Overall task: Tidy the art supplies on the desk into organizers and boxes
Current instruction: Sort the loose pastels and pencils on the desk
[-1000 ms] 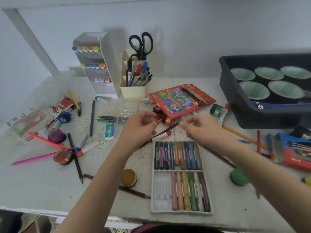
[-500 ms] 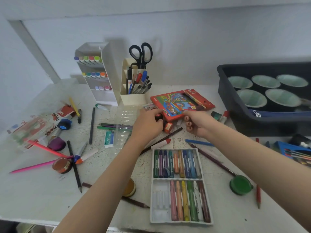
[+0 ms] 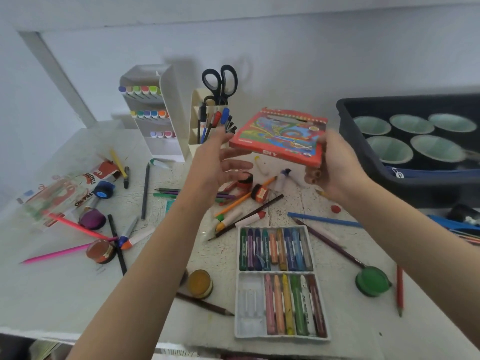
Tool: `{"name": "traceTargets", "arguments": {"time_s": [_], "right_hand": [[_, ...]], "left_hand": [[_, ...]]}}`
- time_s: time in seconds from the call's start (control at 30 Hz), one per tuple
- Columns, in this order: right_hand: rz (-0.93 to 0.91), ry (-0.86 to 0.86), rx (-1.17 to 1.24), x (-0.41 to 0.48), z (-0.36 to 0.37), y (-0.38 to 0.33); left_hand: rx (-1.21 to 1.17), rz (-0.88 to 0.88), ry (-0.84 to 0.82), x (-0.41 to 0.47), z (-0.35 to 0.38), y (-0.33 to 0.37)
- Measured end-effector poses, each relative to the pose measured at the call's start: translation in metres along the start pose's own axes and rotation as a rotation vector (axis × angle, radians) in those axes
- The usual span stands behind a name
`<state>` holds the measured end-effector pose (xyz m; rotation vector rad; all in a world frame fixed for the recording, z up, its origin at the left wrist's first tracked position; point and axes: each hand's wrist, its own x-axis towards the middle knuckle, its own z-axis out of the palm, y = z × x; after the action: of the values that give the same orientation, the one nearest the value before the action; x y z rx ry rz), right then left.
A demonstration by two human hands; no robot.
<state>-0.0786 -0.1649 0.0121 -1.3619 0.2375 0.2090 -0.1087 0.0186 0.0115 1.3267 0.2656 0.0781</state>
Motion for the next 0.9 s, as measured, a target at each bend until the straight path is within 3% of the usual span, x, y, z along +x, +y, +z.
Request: {"name": "traceTargets", "arguments": {"time_s": [0.17,0.37,0.53,0.7,0.8,0.9], "right_hand": [[-0.092,0.086,-0.56,0.018,-0.008,-0.018],[-0.395,0.16,-1.134,0.041,-0.017,-0.018],[-0.37,0.055,-1.36,0.05,-0.016,-0.005],[-0.267,-0.047,-1.363,0.055,-0.019,0.01],[-0.213,-0.091,-1.433,0.055,-0.02,0.016],[-0.301,-0.077,-1.438,0.05,-0.014,0.017]], "left_hand": [[0.214,0.017,-0.038,0.003,0.008,0.007],[0.12,-0.095,-0.004,0.016,0.045,-0.016],[0.121,-0.087,0.01,0.028,0.072,-0.041],[0.43,-0.188,-0.13,0.034,0.085,-0.059],[0.68,-0.086,-0.164,0.032,0.076,-0.062],[0.75,0.07,-0.099,0.029,0.053,-0.054]]}}
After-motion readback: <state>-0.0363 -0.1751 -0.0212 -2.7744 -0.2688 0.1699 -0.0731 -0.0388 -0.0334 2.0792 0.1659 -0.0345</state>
